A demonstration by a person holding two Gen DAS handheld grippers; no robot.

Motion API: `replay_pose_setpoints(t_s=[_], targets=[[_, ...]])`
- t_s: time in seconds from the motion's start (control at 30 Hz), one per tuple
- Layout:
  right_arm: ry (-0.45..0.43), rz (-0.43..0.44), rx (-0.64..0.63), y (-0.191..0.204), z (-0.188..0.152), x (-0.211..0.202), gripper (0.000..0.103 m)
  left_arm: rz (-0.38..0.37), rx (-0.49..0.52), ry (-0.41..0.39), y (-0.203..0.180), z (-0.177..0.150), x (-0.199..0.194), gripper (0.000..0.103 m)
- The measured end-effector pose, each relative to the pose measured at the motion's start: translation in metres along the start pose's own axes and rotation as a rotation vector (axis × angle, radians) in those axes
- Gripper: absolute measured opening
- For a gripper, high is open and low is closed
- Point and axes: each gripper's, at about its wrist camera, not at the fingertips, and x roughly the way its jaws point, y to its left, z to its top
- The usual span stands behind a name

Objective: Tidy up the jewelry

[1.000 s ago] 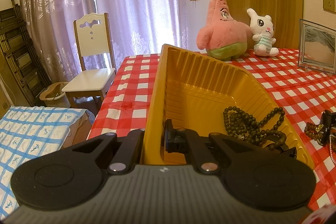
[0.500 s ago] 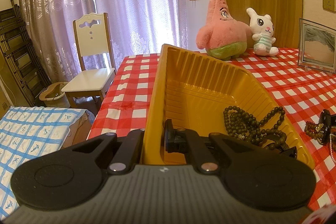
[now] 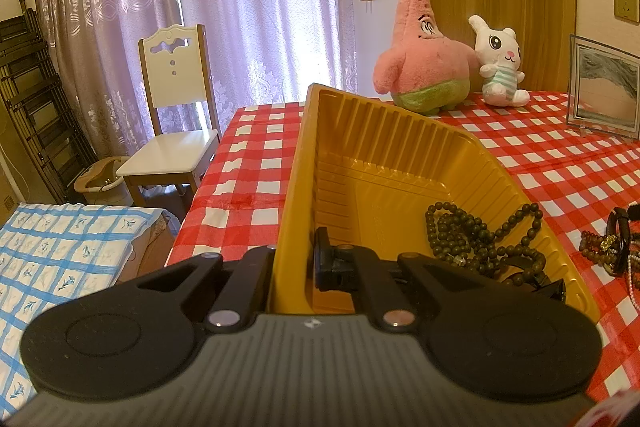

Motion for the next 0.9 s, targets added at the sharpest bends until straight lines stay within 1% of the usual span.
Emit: replay_pose_setpoints(t_s=[0.23,0.3,0.4,0.53,0.6,0.63,0.67,0.73,0.77,0.9], targets=[[-0.041,0.032,0.043,-0.007,0.014,-0.020,0.001,0.000,-0.001,0.000,0.000,0.000,0.000,0.003],[-0.019,0.047,0.045,-0.007,0.015,-0.018,0.001,0.000,-0.001,-0.001,0.000,0.000,0.000,0.003],[0.062,0.034,0.067,-0.008,0.011,-0.005,0.002,0.000,0.000,0.000,0.000,0.000,0.000,0.003],[0.103,0.014,0.040,0.001,-0.001,0.008,0.004,-0.001,0.002,0.001,0.000,0.000,0.001,0.003],[0.097,0.014,0.040,0.003,-0.005,0.011,0.006,-0.001,0.001,0.001,0.000,0.000,0.001,0.003],[0.093,0.012,0.034,0.005,-0.005,0.012,0.010,-0.001,0.001,0.001,0.000,0.000,0.001,0.003],[0.091,0.014,0.030,0.006,-0.005,0.013,0.019,-0.001,0.001,0.000,0.000,0.000,0.001,0.003],[0.091,-0.002,0.012,0.009,-0.004,0.015,0.028,-0.002,0.000,0.001,0.000,0.000,0.001,0.003],[0.092,-0.014,0.002,0.011,-0.004,0.017,0.030,-0.002,0.000,0.001,0.000,0.000,0.001,0.003],[0.094,-0.032,-0.011,0.012,-0.004,0.021,0.030,-0.002,-0.001,0.001,0.000,0.000,0.000,0.003]])
